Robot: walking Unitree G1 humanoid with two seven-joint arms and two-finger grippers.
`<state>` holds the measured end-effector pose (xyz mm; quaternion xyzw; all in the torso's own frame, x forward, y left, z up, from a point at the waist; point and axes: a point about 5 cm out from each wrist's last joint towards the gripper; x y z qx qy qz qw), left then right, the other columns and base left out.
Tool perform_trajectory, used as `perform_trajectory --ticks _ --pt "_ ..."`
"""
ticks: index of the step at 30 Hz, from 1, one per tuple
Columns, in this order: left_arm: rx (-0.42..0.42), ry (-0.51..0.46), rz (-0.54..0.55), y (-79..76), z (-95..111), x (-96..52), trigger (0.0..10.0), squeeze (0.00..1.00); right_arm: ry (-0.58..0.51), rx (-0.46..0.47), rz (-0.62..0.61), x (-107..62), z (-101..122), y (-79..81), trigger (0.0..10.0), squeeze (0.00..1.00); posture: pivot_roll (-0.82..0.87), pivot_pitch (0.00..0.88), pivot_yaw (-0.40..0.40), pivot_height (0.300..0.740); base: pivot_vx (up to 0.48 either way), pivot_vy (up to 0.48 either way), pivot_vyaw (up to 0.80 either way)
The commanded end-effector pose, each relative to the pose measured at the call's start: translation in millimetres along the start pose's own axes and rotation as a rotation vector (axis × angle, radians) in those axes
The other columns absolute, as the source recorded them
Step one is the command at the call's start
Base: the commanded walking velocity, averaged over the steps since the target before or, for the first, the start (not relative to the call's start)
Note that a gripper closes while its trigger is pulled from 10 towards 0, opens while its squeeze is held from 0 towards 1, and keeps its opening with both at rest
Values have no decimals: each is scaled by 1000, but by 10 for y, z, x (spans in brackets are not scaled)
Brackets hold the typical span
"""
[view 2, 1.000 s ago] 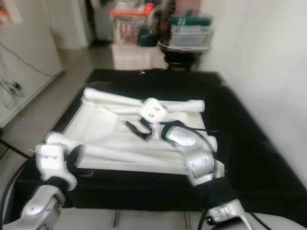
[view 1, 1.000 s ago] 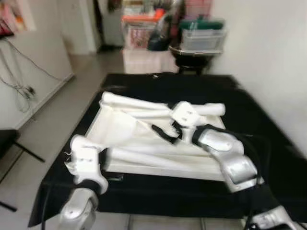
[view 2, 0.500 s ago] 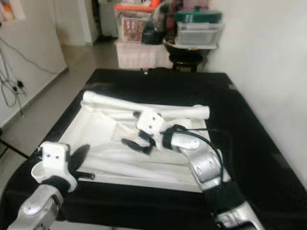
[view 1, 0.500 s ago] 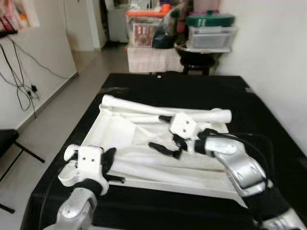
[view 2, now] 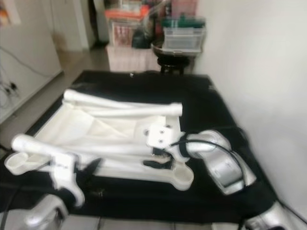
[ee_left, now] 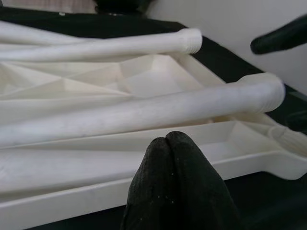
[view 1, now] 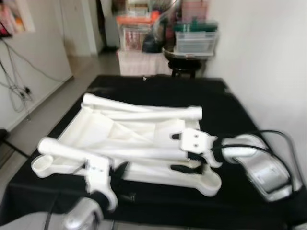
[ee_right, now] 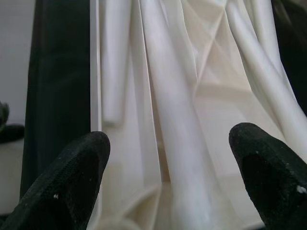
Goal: Building children table
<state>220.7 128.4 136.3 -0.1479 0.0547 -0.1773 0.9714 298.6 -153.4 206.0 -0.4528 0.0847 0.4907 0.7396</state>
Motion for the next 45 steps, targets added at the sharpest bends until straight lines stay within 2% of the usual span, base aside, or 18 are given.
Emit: perform_trajectory --ticks 1,3,6,8,12,17,20,22,26,32,42,43,45 --pt "-3 12 24 52 -14 -61 10000 0 54 -18 41 37 36 14 10000 0 -8 17 -24 740 0 0 0" --pt "16 19 36 57 -27 -117 10000 0 152 13 36 44 -37 -36 10000 0 -7 27 -27 740 0 0 0" --pt "20 16 52 63 -28 -151 10000 0 203 66 3 54 -75 -112 10000 0 -9 35 -30 740 0 0 0" --pt "20 16 52 63 -28 -151 10000 0 203 66 3 54 -75 -112 10000 0 -9 35 -30 740 0 0 0" --pt "27 -14 132 99 -1 -177 10000 0 203 168 -72 110 -11 -284 10000 0 -9 50 -41 740 0 0 0" --pt "32 -21 144 104 3 -179 10000 0 196 185 -80 124 14 -308 10000 0 -9 50 -41 740 0 0 0" --pt "23 -31 201 159 6 -187 10000 0 303 206 -41 203 -3 -270 10000 0 -12 58 -53 740 0 0 0" --pt "23 -31 201 159 6 -187 10000 0 303 206 -41 203 -3 -270 10000 0 -12 58 -53 740 0 0 0" --pt "6 -28 202 133 -6 -196 10000 0 403 223 25 304 2 -240 10000 0 -24 66 -71 740 0 0 0" --pt "2 -30 204 107 -8 -195 10000 0 462 229 53 366 16 -220 10000 0 -23 70 -81 740 0 0 0" --pt "-8 -38 211 83 -8 -183 10000 0 581 147 68 375 -40 -215 10000 0 -36 69 -97 740 0 0 0" --pt "-10 -39 211 78 -8 -179 10000 0 601 132 74 371 -48 -213 8902 0 -37 68 -97 740 0 0 0" --pt "-10 -40 211 77 -9 -179 10000 0 606 130 76 372 -48 -213 8902 0 -37 68 -97 740 0 0 0"
Point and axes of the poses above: a point about 5 cm out from each wrist's last joint towards the gripper, its own x axis pointing out of the wrist towards the gripper, its own z axis along the axis of the wrist's last joint, y = z × x, and after that the axes turned 7 degrees about -x, right-handed
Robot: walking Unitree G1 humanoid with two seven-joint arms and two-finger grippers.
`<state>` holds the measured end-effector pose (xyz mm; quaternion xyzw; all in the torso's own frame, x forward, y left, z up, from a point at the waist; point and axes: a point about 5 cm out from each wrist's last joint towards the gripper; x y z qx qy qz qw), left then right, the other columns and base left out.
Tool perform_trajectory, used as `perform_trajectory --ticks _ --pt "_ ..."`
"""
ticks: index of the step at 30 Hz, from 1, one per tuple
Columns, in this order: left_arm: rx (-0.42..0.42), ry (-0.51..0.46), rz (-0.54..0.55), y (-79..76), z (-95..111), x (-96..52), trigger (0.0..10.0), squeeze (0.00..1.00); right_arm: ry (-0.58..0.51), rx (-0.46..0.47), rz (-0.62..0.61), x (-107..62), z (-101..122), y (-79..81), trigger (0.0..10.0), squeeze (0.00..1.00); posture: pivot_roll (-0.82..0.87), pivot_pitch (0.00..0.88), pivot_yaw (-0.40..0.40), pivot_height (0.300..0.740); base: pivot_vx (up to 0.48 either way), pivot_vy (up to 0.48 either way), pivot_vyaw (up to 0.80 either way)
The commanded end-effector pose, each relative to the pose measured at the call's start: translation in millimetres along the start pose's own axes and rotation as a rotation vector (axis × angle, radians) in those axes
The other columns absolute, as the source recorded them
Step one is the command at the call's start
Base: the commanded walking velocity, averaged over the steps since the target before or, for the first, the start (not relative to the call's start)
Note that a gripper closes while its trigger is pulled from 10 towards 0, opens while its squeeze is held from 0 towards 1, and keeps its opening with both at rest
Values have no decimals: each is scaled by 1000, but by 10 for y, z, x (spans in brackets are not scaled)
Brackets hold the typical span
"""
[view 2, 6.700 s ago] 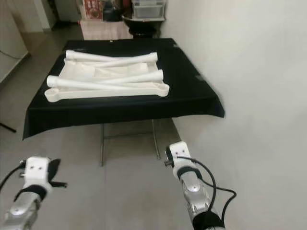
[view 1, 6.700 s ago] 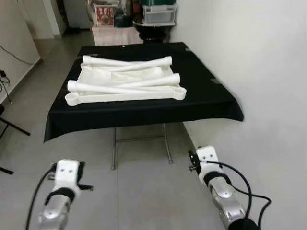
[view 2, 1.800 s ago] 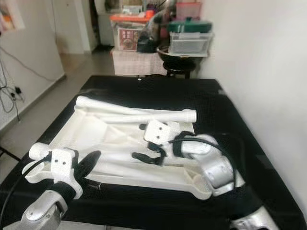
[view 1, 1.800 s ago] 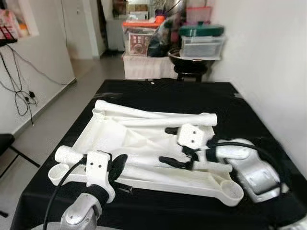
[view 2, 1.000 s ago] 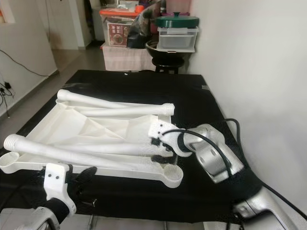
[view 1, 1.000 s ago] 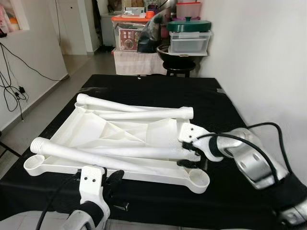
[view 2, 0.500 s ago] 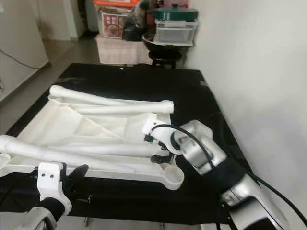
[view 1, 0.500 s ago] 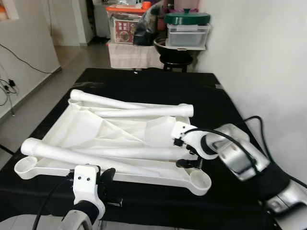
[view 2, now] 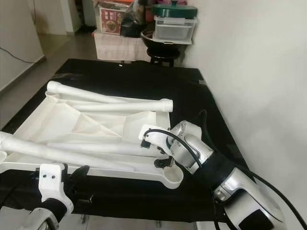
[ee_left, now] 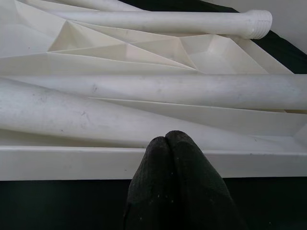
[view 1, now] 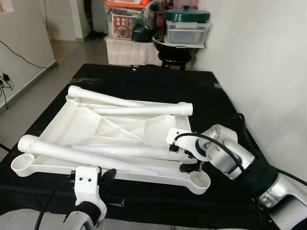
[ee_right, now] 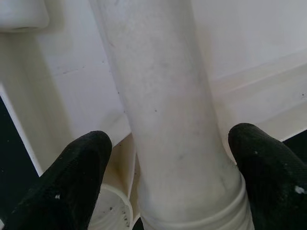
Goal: Building children table
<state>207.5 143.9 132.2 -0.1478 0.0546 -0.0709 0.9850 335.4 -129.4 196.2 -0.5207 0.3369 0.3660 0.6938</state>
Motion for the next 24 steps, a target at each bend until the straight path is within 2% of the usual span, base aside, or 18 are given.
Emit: perform_trajectory --ticks 1,7,15,20,21,22,24 --pt "-3 -7 0 -33 10 -5 10000 0 40 -11 1 7 -67 0 0 0 -37 65 -101 740 0 0 0" --pt "-3 -8 -1 -39 11 3 10000 0 53 -30 -3 8 -96 3 0 0 -39 61 -101 740 0 0 0" --pt "3 -4 -6 -33 2 16 10000 0 61 -11 -33 -37 -171 -67 0 0 -42 48 -93 740 0 0 0" --pt "9 -8 -14 -23 22 33 10000 0 -28 82 -72 -120 -183 -188 275 0 -38 35 -85 740 0 0 0" --pt "8 -14 -17 -23 37 40 10000 0 -65 110 -80 -146 -176 -221 3882 0 -38 35 -85 740 0 0 0" --pt "4 -23 -24 -23 60 51 10000 0 -118 122 -103 -177 -151 -261 3882 0 -37 31 -81 740 0 0 0" --pt "2 -29 -30 -22 75 58 10000 0 -154 129 -119 -200 -134 -287 3882 0 -37 31 -81 740 0 0 0"
Point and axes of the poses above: a point about 5 cm out from each wrist's last joint towards the gripper, its own x axis pointing out of the wrist towards the gripper, its own z axis along the axis of the wrist's last joint, y = z × x, and after that the axes turned 7 degrees about -x, right-handed
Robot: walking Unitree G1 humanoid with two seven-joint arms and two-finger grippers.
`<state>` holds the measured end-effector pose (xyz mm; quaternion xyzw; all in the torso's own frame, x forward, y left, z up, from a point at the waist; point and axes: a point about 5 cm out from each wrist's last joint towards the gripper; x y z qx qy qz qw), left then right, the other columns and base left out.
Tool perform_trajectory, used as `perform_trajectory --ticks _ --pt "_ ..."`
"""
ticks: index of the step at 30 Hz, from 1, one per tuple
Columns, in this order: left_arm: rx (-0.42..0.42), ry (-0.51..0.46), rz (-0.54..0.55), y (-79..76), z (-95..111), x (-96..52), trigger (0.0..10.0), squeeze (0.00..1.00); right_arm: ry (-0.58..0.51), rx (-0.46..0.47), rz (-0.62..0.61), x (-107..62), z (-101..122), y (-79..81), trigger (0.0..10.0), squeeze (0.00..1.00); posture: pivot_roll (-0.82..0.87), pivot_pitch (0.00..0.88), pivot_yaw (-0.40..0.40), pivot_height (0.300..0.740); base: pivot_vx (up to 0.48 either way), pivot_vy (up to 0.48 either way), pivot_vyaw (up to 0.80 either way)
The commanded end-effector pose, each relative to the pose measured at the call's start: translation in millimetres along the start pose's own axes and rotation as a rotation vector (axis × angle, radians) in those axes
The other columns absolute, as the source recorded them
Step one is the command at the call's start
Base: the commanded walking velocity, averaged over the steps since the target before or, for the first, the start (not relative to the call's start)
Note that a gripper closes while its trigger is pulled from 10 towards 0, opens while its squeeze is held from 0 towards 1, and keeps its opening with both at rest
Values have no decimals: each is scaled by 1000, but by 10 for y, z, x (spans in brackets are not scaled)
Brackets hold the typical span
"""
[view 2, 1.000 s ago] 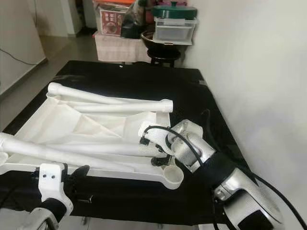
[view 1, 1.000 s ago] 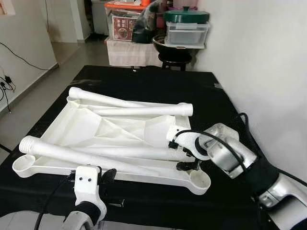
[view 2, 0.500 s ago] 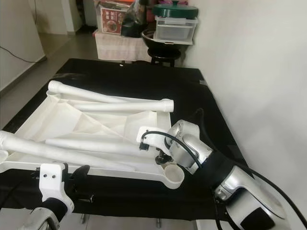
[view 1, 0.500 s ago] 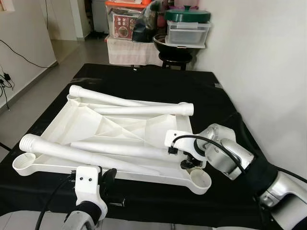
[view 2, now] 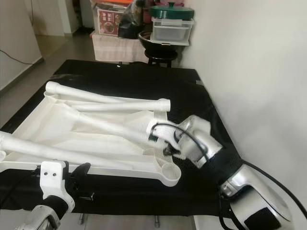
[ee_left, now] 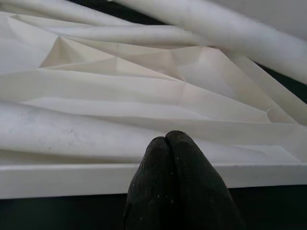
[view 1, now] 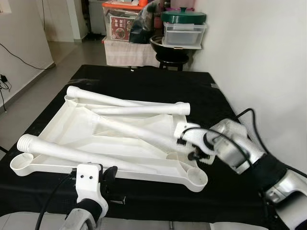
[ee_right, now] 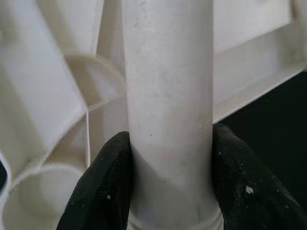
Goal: Building children table
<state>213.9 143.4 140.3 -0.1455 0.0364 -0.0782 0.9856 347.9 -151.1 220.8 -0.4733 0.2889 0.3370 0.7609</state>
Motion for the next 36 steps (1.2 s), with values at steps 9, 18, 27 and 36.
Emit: perform_trajectory --ticks 9,18,27,36 --pt "-240 -251 -86 -32 612 284 10000 0 -374 121 -101 -197 237 -155 10000 0 -35 25 -60 740 0 0 0" --pt "-421 -452 -224 -46 1163 397 10000 1000 -510 152 -90 -162 423 34 10000 0 -26 15 -43 740 0 0 0" --pt "-426 -498 -277 15 1390 440 10000 1000 -569 176 -84 -147 488 81 10000 0 -27 8 -35 740 0 0 0" --pt "-463 -511 -279 55 1476 453 10000 1000 -638 105 -39 -229 555 187 10000 0 -28 3 -30 740 0 0 0"
Point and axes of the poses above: a point about 5 cm out from each wrist's last joint towards the gripper, its own x axis pointing out of the wrist towards the gripper, its own z axis along the axis of the wrist's last joint, y = z × x, and after that the axes turned 7 degrees about -x, right-handed
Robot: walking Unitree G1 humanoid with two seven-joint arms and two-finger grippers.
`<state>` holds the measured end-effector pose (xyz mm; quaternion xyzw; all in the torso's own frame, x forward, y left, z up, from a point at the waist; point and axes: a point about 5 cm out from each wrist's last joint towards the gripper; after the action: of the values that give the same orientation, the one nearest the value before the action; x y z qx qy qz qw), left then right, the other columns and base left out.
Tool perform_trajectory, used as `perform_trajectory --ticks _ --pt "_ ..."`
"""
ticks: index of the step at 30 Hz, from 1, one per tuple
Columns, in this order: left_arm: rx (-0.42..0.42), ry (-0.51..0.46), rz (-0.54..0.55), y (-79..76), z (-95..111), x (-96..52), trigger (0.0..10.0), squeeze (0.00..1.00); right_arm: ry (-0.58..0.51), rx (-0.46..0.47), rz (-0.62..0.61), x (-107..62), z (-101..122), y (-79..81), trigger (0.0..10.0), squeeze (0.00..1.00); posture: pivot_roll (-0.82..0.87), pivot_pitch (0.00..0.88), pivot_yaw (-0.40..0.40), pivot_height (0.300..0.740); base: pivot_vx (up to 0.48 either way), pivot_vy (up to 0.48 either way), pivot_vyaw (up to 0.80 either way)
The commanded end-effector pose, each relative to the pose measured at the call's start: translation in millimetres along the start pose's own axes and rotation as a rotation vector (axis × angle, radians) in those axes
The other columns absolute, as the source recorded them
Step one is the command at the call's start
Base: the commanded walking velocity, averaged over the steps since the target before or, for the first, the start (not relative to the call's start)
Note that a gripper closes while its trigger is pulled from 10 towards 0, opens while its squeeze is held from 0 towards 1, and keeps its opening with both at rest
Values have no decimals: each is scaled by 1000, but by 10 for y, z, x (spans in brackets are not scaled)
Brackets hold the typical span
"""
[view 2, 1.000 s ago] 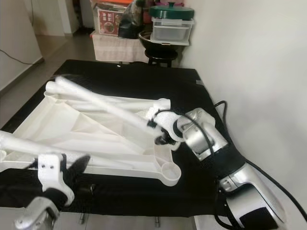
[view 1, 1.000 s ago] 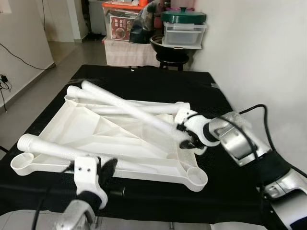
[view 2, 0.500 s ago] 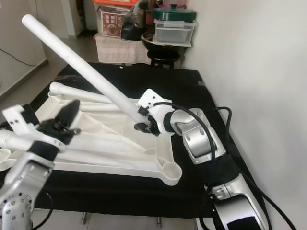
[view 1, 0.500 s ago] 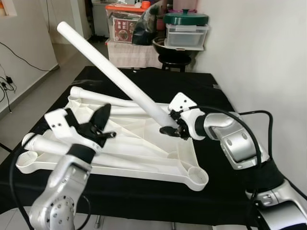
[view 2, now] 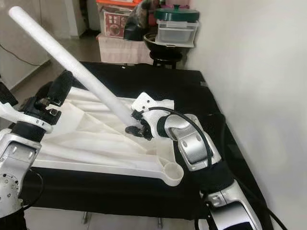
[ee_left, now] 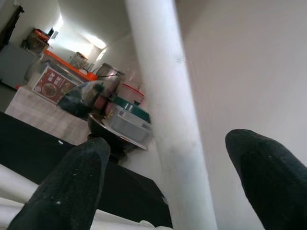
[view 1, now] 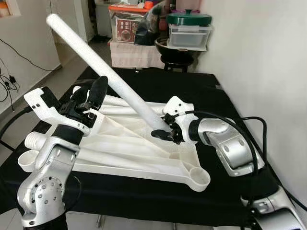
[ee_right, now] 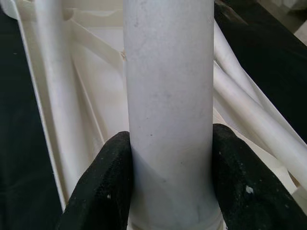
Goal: Building children table
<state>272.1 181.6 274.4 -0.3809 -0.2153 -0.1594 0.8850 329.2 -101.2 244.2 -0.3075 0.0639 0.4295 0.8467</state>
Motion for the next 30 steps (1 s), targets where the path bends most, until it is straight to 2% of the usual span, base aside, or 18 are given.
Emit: perform_trajectory --ticks 1,6,7,17,18,19,20,23,30 --pt "-9 5 -6 -8 27 29 10000 1000 -41 -28 10 -31 62 17 10000 0 -28 3 -30 740 0 0 0" --pt "-7 10 -12 -8 44 53 10000 1000 -50 -47 33 -39 80 54 10000 0 -28 2 -29 740 0 0 0" --pt "-7 8 -20 -11 64 68 10000 0 -50 -60 43 -41 81 72 10000 0 -29 0 -28 740 0 0 0" --pt "0 28 -78 -73 122 173 10000 0 -38 -129 61 -51 66 108 10000 0 -33 0 -28 740 0 0 0" --pt "-5 31 -81 -79 120 173 6745 0 -41 -148 55 -51 63 102 10000 0 -41 0 -27 740 0 0 0" --pt "-10 34 -84 -83 120 175 6745 0 -43 -161 51 -52 60 98 10000 0 -41 0 -27 740 0 0 0" --pt "-28 35 -96 -97 120 172 0 0 -38 -168 49 -50 44 95 10000 0 -42 0 -27 740 0 0 0" --pt "-51 43 -124 -127 119 167 0 0 -20 -168 37 -35 0 83 10000 0 -41 0 -22 740 0 0 0" --pt "-50 59 -146 -146 114 168 0 0 -6 -161 21 -10 -37 68 10000 0 -39 0 -21 740 0 0 0"
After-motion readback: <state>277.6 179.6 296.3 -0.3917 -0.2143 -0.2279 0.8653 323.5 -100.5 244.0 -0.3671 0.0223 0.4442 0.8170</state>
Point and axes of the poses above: a point about 5 cm out from each wrist's last joint towards the gripper, its own x axis pointing out of the wrist towards the gripper, its own z axis along the axis of the wrist's last joint, y = z × x, and after that the axes turned 7 degrees about -x, right-handed
